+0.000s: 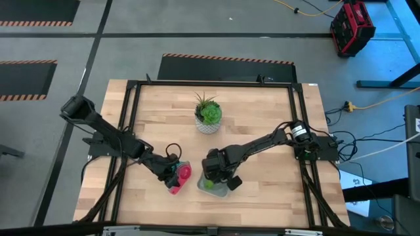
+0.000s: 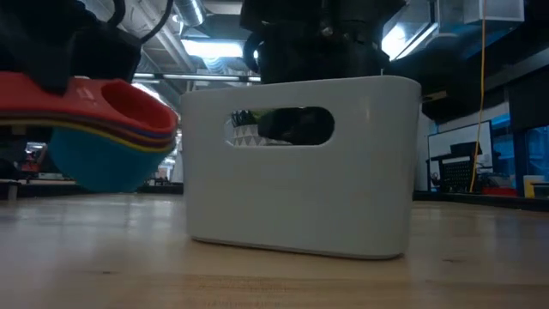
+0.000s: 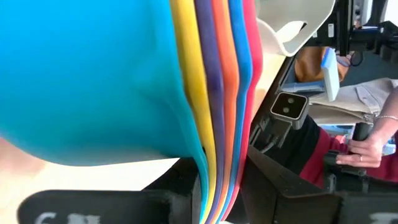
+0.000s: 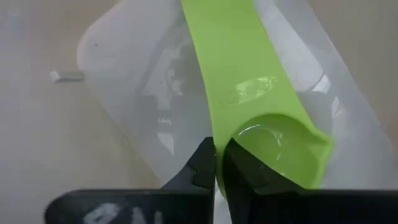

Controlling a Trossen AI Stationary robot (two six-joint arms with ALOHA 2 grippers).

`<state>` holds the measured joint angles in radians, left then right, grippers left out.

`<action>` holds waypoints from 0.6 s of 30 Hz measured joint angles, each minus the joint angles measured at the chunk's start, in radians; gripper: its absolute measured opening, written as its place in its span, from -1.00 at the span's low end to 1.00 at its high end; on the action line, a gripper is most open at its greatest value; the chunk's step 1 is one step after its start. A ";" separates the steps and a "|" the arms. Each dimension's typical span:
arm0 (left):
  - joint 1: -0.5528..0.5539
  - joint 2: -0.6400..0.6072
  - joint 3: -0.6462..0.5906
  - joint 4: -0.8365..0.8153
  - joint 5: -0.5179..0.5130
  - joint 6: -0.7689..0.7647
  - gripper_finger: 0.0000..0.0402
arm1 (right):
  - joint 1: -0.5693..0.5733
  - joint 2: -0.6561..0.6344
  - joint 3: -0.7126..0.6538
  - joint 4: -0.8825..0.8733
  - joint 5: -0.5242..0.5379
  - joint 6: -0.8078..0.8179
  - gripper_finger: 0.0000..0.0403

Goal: Nest measuring cups in basket
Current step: Remove the measuring cups from the bin

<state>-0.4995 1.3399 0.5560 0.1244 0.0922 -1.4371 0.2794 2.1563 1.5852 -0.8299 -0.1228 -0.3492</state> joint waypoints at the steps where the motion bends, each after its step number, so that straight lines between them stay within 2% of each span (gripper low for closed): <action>1: 0.000 0.018 0.000 0.024 0.001 0.000 -0.62 | 0.000 0.000 0.000 -0.009 -0.001 0.000 -0.92; 10: 0.003 0.151 0.000 0.209 0.005 0.000 -0.62 | 0.000 -0.032 -0.006 -0.076 0.012 0.000 -0.92; 18: 0.018 0.206 0.002 0.248 0.037 0.003 -0.62 | 0.002 -0.035 -0.006 -0.098 0.031 -0.021 -0.92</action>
<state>-0.4812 1.5455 0.5583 0.3728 0.1297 -1.4343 0.2810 2.1208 1.5791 -0.9276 -0.0914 -0.3705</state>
